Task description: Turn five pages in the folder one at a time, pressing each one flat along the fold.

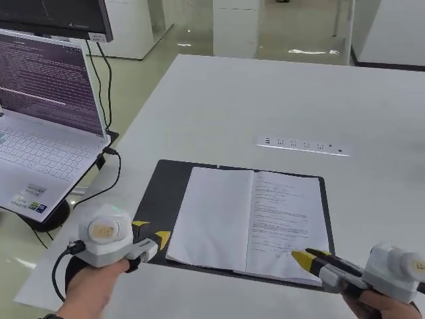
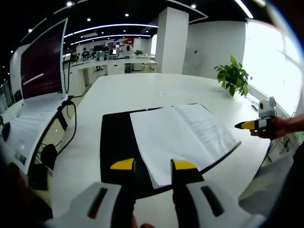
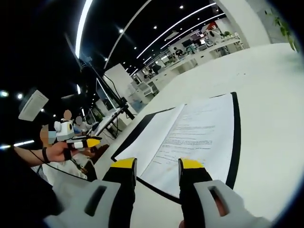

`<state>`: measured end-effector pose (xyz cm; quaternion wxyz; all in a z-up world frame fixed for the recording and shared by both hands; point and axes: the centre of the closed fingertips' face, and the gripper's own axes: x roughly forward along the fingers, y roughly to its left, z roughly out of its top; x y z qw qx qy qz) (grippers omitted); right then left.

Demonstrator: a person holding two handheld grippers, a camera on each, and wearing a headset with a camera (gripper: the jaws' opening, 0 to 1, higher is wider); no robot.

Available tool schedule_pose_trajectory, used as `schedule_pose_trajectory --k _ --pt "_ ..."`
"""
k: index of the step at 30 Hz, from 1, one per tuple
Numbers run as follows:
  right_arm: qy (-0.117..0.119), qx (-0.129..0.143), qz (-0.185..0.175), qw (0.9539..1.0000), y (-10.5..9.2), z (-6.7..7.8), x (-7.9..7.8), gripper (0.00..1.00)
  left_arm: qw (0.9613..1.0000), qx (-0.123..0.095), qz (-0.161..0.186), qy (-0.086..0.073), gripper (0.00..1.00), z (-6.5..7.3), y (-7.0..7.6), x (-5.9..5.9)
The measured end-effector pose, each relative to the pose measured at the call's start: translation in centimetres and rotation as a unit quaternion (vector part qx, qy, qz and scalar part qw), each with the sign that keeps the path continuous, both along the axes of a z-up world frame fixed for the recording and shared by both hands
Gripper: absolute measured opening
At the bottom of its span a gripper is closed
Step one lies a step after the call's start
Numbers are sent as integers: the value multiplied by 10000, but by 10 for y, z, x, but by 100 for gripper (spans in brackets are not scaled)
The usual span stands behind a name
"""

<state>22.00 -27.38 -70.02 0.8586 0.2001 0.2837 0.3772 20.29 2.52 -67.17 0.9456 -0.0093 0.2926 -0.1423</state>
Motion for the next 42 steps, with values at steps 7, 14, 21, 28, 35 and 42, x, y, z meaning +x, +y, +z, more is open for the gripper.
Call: schedule_pose_trajectory --k 7,14,21,28,35,42 --pt "-295 22 -185 9994 -11 22 0 41 9995 114 -103 -278 30 30 5 10" --pt "-603 -391 -23 9974 -14 37 -6 50 9977 308 -415 -439 36 53 -2 11" --pt "-937 -745 66 9928 -21 56 -13 56 9962 412 -614 -470 43 60 -5 -3" --pt "-1025 -805 -75 9914 -28 61 -25 61 9952 492 -740 -411 51 57 -12 -21" --pt "-887 -1034 17 9907 -29 41 -44 66 9969 277 -665 -331 65 51 -19 -36" --pt "-918 -1129 -23 9894 -30 41 -46 70 9975 205 -620 -276 68 49 -21 -41"
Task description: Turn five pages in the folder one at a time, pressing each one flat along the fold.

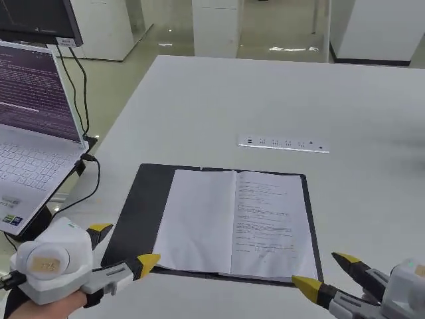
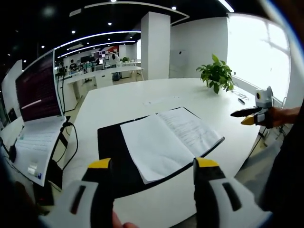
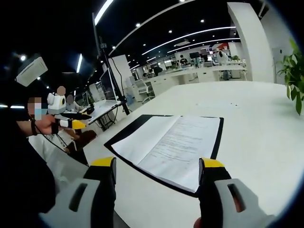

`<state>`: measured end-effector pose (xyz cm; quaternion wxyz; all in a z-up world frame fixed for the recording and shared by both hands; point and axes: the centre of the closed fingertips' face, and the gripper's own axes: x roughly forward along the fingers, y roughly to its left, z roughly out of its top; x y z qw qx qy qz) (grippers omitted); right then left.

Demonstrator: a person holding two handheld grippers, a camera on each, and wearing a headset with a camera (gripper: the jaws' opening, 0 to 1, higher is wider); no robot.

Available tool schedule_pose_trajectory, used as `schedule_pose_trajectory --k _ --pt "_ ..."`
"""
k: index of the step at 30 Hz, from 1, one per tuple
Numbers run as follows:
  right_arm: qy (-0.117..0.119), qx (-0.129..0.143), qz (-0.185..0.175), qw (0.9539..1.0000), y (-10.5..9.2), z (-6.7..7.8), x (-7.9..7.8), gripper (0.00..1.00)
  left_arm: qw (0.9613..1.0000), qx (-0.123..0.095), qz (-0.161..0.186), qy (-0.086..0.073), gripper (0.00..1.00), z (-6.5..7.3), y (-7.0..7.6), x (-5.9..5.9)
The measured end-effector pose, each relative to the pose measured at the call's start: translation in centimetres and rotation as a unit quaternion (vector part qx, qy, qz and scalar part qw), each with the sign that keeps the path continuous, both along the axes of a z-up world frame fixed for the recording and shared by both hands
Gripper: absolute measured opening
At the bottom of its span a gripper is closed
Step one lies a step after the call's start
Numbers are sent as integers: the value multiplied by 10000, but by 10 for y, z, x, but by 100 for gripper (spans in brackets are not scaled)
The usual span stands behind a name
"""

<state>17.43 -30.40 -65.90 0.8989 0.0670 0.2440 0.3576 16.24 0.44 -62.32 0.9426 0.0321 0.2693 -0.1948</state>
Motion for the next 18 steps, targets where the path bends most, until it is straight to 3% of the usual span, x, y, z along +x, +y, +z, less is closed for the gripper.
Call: schedule_pose_trajectory --k 10,14,18 --pt "-4 -59 -13 10000 -2 2 -1 72 9999 -25 -166 -1 68 0 -13 11" --pt "-83 -148 -10 9999 -4 2 -3 76 9993 5 -381 -3 67 0 -26 19" --pt "-21 -152 -68 9999 -9 -2 -5 78 9980 29 -624 14 67 -3 -42 29"
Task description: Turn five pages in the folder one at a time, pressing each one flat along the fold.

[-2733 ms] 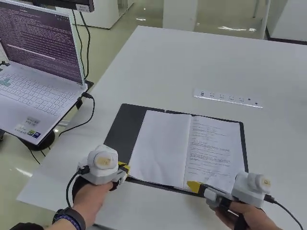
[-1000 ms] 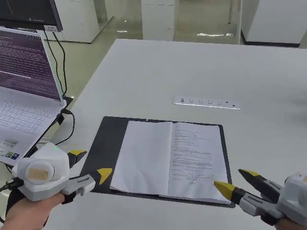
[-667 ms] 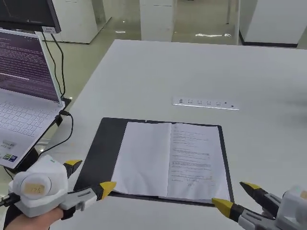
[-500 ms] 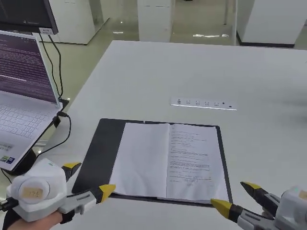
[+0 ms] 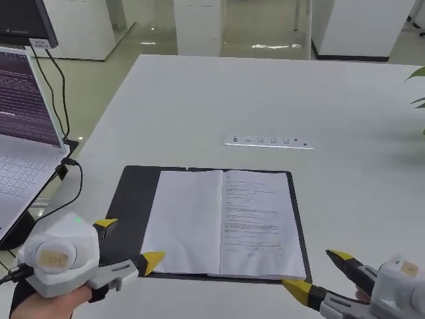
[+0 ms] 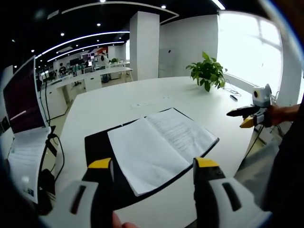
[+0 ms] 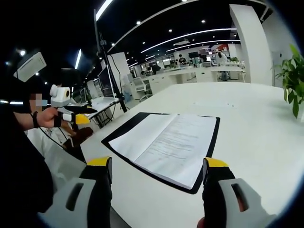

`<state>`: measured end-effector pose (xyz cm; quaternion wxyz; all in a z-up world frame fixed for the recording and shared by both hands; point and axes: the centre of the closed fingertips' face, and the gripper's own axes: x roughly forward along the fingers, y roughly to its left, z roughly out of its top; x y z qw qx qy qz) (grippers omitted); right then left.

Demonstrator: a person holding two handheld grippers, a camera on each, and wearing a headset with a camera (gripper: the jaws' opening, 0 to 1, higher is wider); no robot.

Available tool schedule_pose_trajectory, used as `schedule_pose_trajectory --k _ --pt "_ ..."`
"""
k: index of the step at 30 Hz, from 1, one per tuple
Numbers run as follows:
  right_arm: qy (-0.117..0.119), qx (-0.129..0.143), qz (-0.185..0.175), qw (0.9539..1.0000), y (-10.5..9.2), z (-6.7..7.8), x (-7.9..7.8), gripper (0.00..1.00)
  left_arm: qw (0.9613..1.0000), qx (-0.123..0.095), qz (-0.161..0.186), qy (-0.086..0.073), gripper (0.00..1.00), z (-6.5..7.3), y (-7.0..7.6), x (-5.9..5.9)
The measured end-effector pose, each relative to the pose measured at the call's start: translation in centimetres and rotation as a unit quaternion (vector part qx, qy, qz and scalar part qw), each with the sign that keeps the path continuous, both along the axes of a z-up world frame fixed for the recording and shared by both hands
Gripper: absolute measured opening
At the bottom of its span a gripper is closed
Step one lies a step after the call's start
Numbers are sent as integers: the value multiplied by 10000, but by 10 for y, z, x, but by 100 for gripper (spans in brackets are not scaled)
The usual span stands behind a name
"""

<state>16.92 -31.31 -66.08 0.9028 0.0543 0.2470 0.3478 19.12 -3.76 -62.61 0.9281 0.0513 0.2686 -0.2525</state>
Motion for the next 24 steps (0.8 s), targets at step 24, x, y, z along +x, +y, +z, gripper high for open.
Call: schedule_pose_trajectory --k 24 --pt "321 120 -278 9990 -14 -9 -18 75 9913 27 -1298 207 65 -36 -129 51"
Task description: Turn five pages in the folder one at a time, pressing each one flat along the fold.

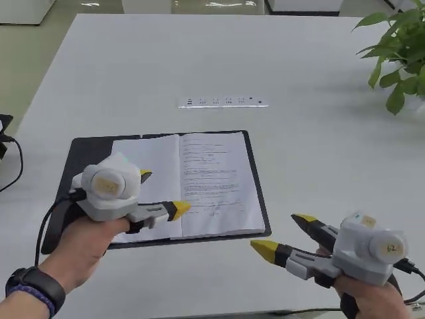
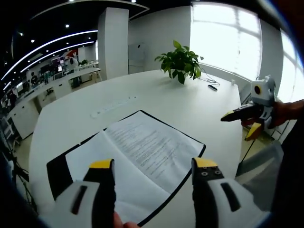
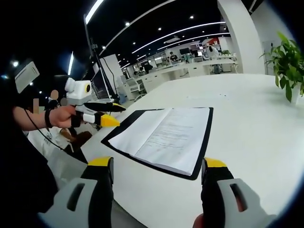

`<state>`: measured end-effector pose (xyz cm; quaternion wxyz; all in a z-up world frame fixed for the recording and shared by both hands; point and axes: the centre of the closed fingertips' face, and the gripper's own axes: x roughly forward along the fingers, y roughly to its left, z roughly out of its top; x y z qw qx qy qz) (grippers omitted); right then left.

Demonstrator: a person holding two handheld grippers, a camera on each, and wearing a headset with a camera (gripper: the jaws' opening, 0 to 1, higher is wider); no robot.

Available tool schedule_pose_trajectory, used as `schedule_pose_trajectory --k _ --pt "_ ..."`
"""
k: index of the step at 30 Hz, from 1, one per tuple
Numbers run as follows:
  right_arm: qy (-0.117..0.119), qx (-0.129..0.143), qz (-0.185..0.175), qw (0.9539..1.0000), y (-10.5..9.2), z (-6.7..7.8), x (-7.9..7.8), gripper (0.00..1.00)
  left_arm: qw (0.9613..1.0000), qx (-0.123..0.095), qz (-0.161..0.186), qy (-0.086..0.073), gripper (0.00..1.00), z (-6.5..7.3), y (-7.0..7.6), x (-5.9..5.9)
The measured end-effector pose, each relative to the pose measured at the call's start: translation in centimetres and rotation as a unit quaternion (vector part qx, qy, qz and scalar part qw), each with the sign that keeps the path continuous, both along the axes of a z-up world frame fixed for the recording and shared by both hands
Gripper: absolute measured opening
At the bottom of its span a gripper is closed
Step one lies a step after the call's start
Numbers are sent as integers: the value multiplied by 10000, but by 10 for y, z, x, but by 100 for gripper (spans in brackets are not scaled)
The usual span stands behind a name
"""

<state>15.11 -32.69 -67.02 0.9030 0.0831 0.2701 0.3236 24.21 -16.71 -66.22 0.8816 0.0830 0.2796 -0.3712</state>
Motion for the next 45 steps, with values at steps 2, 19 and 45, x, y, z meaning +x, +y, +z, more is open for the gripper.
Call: schedule_pose_trajectory --k 2,19,45 --pt "25 -9 60 10000 1 -1 -2 76 9999 -15 -76 77 65 -7 -13 2" --pt "238 -26 143 9996 -5 -12 -6 77 9967 362 -577 432 65 -60 -91 10" --pt "553 35 312 9980 -11 -28 -7 71 9875 1064 -998 594 66 -119 -142 6"
